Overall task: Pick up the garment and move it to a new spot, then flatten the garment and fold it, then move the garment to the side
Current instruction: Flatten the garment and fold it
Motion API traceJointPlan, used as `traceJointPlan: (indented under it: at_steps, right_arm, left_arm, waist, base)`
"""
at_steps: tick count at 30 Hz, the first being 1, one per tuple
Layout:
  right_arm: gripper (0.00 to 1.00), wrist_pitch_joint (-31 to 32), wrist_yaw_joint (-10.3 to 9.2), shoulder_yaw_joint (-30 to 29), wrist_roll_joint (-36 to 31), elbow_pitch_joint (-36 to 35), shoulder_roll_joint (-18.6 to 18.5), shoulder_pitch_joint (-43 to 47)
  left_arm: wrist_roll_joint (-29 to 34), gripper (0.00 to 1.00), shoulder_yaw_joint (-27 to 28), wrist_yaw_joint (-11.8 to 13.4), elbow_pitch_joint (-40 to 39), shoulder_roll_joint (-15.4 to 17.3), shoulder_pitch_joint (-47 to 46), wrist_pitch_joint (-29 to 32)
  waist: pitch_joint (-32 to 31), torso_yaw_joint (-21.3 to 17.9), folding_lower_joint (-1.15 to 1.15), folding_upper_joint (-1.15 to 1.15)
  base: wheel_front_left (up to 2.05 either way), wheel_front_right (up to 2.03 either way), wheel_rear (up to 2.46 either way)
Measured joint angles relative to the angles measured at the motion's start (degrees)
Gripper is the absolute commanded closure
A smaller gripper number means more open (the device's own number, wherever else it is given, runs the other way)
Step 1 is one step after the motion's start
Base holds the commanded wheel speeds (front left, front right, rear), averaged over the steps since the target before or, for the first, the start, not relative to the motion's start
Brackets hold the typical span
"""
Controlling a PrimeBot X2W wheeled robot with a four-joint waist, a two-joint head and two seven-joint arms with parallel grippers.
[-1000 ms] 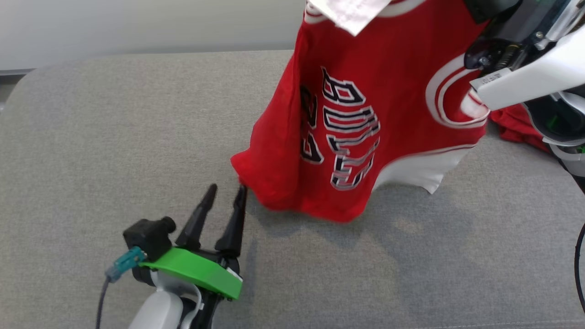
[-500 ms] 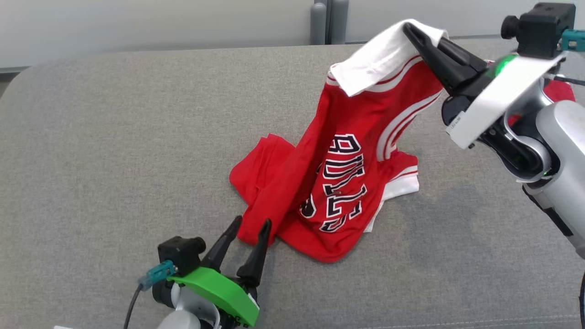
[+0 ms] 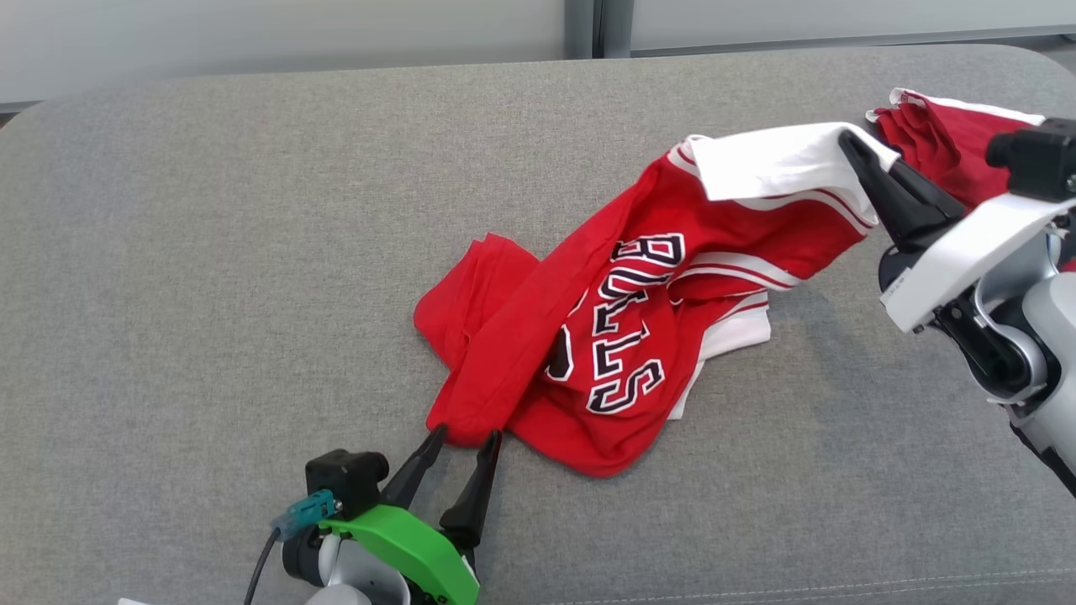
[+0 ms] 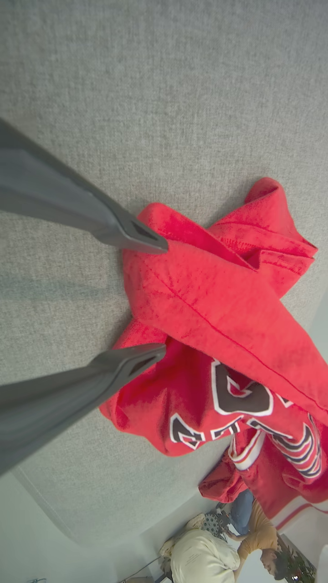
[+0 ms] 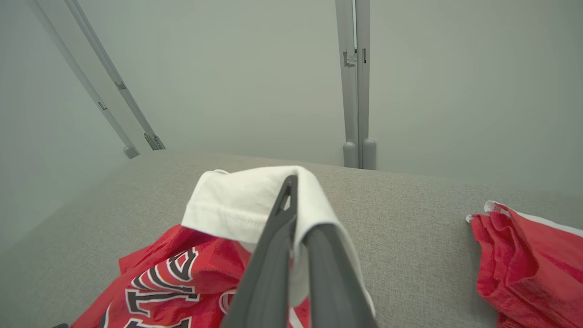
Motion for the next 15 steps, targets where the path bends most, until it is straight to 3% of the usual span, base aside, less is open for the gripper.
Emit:
traceJointPlan:
  at_steps: [8, 15]
  right_arm:
    - [1.00, -2.67, -0.46, -0.91, 1.18, 1.65, -0.56, 3.87]
    - [1.00, -4.46, -0.36, -1.15, 1.36, 1.98, -0.49, 4.41]
  left_arm:
    - [-0.15, 0.00, 0.31, 0.96, 3.18, -0.01, 0.26, 0.97]
    - [-6.24, 0.00, 2.69, 0.58, 3.61, -0.10, 0.60, 1.27]
  waist:
    - [0.35, -0.17, 0.00, 0.00]
    - [0.78, -1.04, 0.00, 0.00]
  base:
    - [0.00, 0.00, 0.00]
    - [0.00, 0.00, 0.00]
